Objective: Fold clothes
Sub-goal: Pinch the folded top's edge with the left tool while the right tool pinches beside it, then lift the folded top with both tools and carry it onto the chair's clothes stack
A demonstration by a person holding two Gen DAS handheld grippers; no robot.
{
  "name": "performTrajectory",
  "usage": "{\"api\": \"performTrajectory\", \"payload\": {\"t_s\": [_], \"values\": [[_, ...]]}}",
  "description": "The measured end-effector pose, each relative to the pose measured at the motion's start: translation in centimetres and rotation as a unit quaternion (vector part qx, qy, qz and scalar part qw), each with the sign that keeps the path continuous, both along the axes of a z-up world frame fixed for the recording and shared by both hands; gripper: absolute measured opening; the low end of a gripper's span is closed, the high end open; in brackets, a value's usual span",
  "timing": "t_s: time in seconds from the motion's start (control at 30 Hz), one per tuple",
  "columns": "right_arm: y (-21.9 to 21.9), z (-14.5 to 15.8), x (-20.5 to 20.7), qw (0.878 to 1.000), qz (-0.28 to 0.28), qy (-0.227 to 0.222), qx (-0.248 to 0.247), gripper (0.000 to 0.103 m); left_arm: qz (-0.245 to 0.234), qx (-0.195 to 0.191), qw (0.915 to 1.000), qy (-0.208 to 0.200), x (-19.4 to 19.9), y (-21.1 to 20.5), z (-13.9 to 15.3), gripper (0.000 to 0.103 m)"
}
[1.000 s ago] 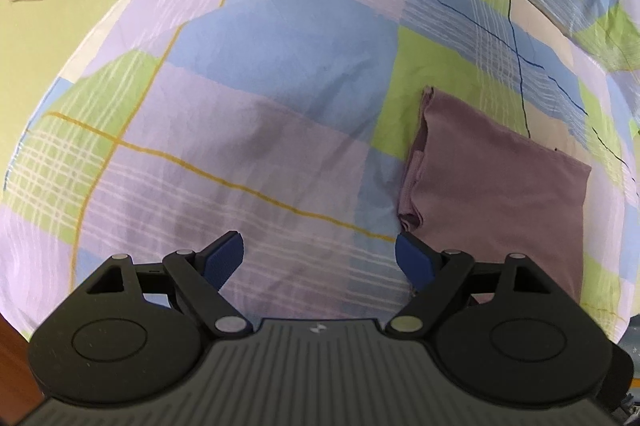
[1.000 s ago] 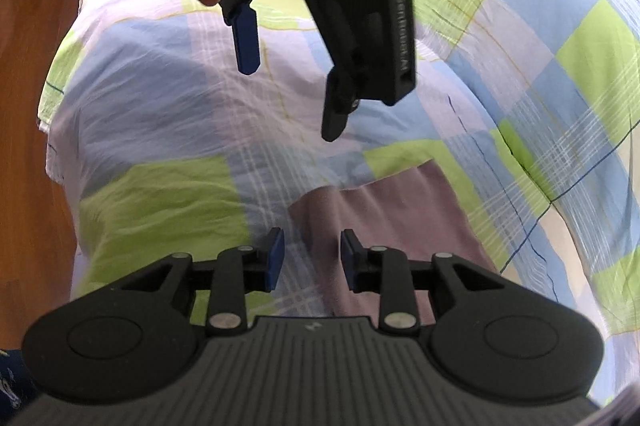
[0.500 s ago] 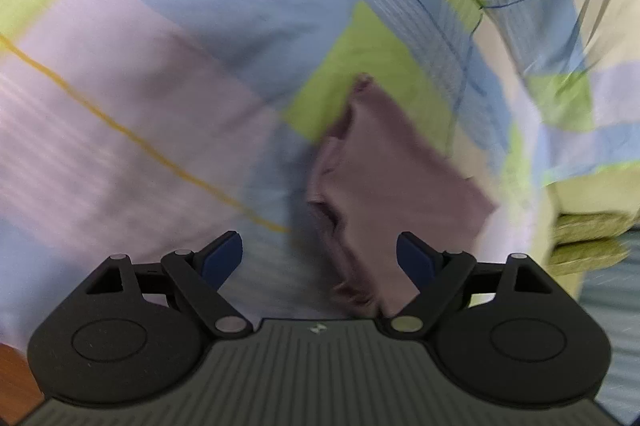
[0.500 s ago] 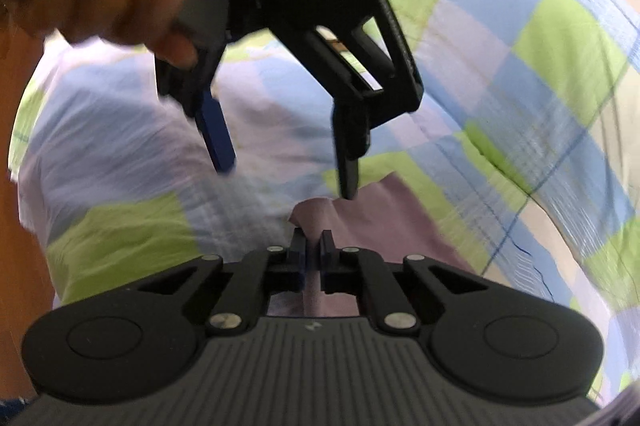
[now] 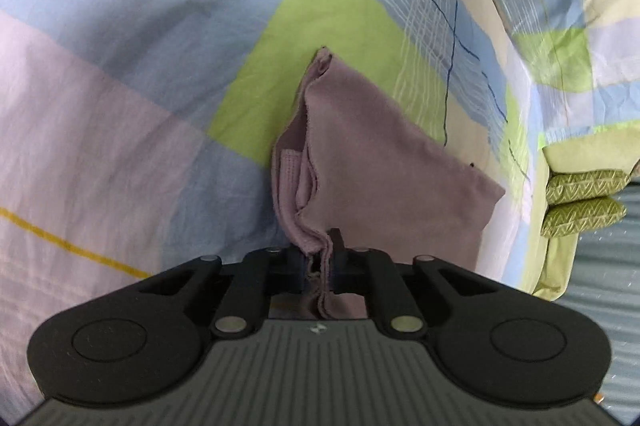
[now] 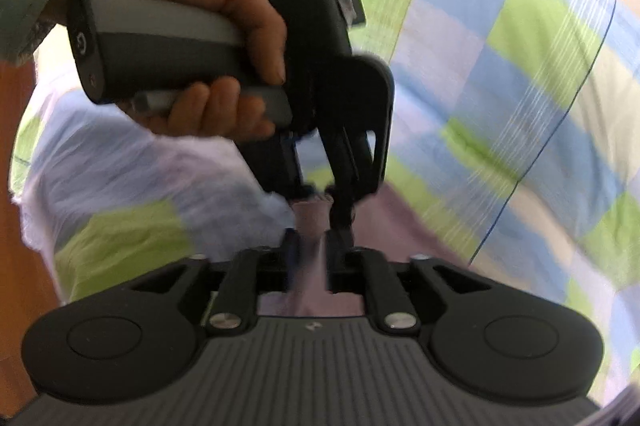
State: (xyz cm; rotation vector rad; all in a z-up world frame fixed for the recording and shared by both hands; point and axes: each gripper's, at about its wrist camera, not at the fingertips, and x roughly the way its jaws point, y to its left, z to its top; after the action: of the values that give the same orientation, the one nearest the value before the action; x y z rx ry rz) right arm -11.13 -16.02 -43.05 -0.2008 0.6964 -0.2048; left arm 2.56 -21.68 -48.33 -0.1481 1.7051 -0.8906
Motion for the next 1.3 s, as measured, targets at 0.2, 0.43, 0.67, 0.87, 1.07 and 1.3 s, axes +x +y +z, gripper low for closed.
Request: {"api": "performTrajectory", "payload": {"t_s": [0.2,0.43,0.67,0.87,1.07,1.3], "values": [[-6.7,-0.2,-5.3,0.981,-0.125,-0.001,0.149,0.057,-0.005,0.008,0.9999,-0.011,-0.2,-0.5,-0.1,0.014],[-21.9,-6.6,-13.6,0.819,-0.300,-0.059,0.485,0.055,-0.009,0.017,0.9998,-0.009,-0.1,-0.9,-0.4,0.017],[-25.8,-10.8,-14.2,0.762,-0.240,-0.076,0.597,0.051,-0.017,0.027,0.9995,-0.009,0.1,-1.4,-0.6,0.019],[-27.6,-12.5,-11.4,0.753,-0.196,-0.066,0.624,0.014,-0.042,0.016,0.9985,-0.032,-0.5,-2.3,-0.4,0.011],[-25.9,-11.1,-11.1,0.770,-0.231,-0.091,0.588,0.010,-0.113,-0.005,0.9879,-0.105,-2.1,-4.1,1.9,0.004],[-22.5,-8.0,-13.7,0.736,-0.318,-0.157,0.577,0.009,-0.170,-0.049,0.9796,-0.096,-2.2,-7.6,5.0,0.004]]}}
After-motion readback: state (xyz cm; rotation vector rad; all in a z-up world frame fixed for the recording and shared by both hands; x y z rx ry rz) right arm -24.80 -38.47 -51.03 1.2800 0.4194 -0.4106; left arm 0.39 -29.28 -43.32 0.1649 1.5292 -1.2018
